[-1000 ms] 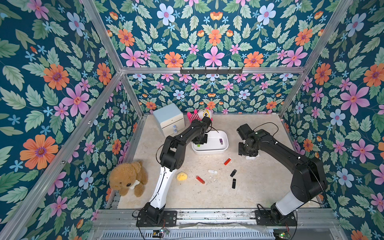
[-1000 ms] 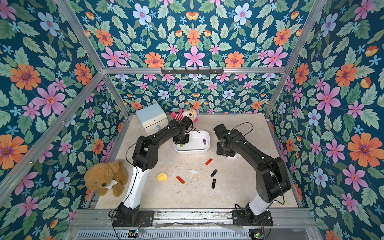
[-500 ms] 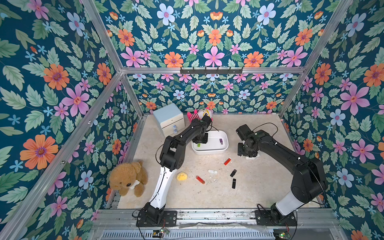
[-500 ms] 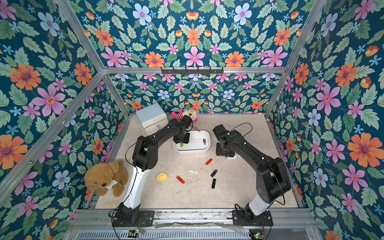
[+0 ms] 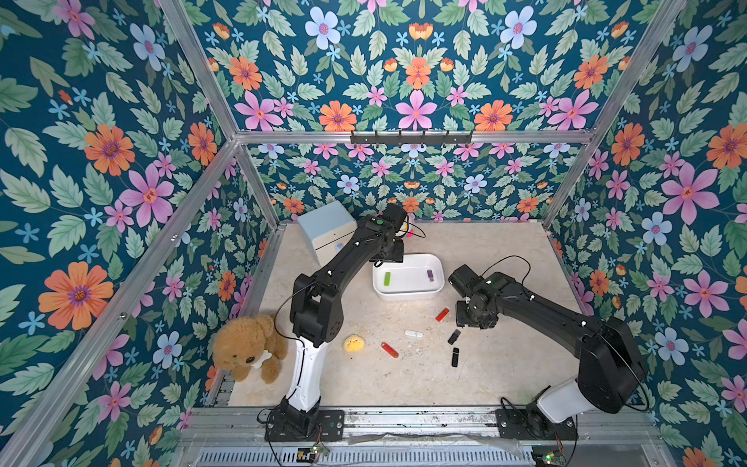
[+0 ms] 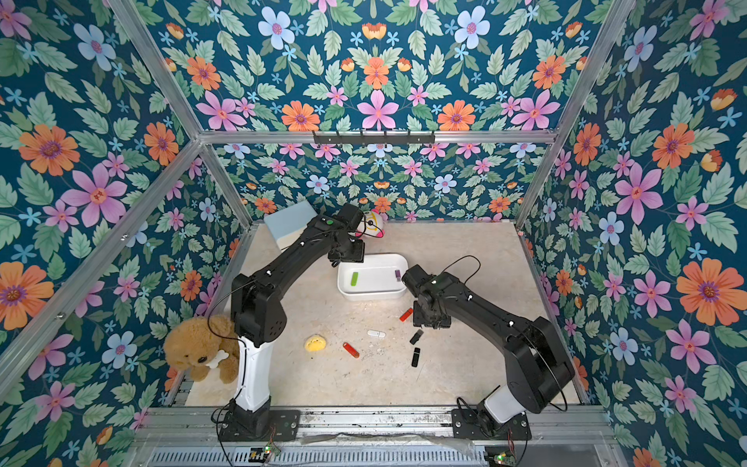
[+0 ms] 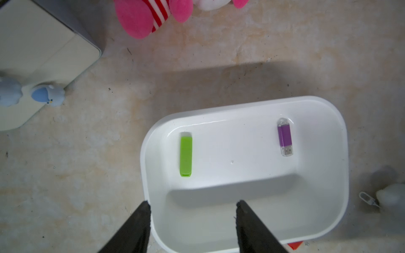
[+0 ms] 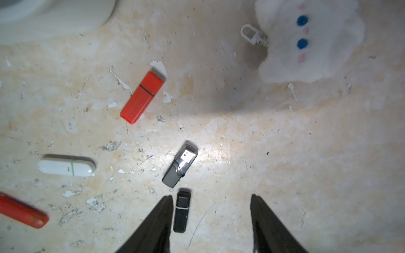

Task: Put the usb flash drive into the storage box
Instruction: Pick up the USB flash from the center of the board.

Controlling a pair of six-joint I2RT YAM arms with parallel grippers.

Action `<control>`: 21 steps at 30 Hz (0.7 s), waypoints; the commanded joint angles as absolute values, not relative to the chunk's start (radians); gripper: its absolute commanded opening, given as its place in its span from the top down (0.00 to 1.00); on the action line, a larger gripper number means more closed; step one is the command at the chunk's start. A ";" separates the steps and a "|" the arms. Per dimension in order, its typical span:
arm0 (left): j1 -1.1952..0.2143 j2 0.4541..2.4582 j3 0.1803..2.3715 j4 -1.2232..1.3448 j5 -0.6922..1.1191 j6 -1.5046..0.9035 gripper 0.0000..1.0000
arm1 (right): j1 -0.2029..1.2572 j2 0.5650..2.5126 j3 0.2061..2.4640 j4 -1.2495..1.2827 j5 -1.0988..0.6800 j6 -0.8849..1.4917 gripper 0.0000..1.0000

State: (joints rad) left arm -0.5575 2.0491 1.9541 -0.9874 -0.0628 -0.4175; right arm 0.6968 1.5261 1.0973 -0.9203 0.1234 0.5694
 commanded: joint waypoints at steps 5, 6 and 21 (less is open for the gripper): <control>-0.594 1.858 1.688 -0.947 -0.084 -0.458 0.33 | 0.726 1.543 1.054 -0.880 0.064 0.654 0.39; -0.603 1.837 1.655 -0.939 -0.085 -0.462 0.33 | 0.728 1.551 1.054 -0.873 0.057 0.656 0.39; -0.693 1.589 1.261 -0.859 -0.103 -0.564 0.33 | 0.744 1.733 1.066 -0.769 0.028 0.671 0.40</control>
